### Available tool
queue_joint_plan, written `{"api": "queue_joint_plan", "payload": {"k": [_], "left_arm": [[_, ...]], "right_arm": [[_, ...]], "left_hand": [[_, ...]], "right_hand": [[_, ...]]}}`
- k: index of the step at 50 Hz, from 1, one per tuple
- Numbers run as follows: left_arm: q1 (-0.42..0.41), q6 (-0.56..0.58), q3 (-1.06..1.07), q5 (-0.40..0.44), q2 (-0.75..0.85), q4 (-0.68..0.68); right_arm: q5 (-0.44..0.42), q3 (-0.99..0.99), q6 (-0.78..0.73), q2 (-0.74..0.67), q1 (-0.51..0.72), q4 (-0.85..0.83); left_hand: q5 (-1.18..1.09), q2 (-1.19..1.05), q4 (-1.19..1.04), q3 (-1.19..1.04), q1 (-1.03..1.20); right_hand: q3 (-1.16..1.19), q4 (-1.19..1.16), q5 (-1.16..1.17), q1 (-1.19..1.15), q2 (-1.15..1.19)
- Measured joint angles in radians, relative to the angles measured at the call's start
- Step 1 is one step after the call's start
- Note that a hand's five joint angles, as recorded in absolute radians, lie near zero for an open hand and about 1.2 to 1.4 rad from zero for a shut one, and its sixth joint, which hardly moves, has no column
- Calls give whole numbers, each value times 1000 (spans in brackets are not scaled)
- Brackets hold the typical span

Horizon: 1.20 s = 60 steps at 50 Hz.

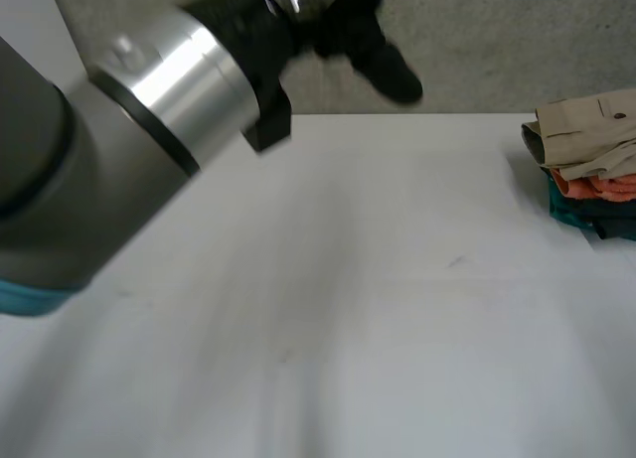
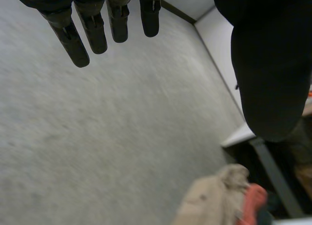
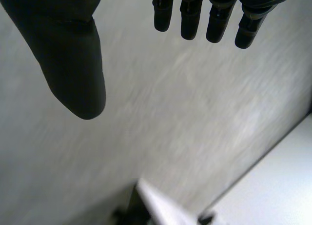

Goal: Fold the laundry.

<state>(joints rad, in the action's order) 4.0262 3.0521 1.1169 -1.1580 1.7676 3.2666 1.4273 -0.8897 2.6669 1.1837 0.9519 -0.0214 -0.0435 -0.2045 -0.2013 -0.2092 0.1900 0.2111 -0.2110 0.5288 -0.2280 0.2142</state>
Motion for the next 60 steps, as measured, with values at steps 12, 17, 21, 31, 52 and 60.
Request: {"api": "queue_joint_plan", "payload": {"k": [12,17,21,31,52,60], "left_arm": [[96,-41,-115,-206,-93,-76],[255,48,-67,-254,-133,-220],[396,220,33,-291,-146,-341],[689,603,408,-328,-125,-263],[874,892,589,-325,68,-41],[830,899,499,-346,166,-50]], "right_arm": [[-119,-195,211,259,368,-226],[-242,-391,221,310,571,-235],[-295,-564,212,314,725,-225],[-287,-754,166,194,842,-197],[-231,-743,121,97,840,-207],[-232,-742,120,92,838,-207]], "left_hand": [[0,0,0,0,3],[0,0,0,0,0],[0,0,0,0,0],[0,0,0,0,0],[0,0,0,0,0],[0,0,-1,0,0]], "right_hand": [[0,0,0,0,0],[0,0,0,0,0],[0,0,0,0,0],[0,0,0,0,0],[0,0,0,0,0],[0,0,0,0,0]]}}
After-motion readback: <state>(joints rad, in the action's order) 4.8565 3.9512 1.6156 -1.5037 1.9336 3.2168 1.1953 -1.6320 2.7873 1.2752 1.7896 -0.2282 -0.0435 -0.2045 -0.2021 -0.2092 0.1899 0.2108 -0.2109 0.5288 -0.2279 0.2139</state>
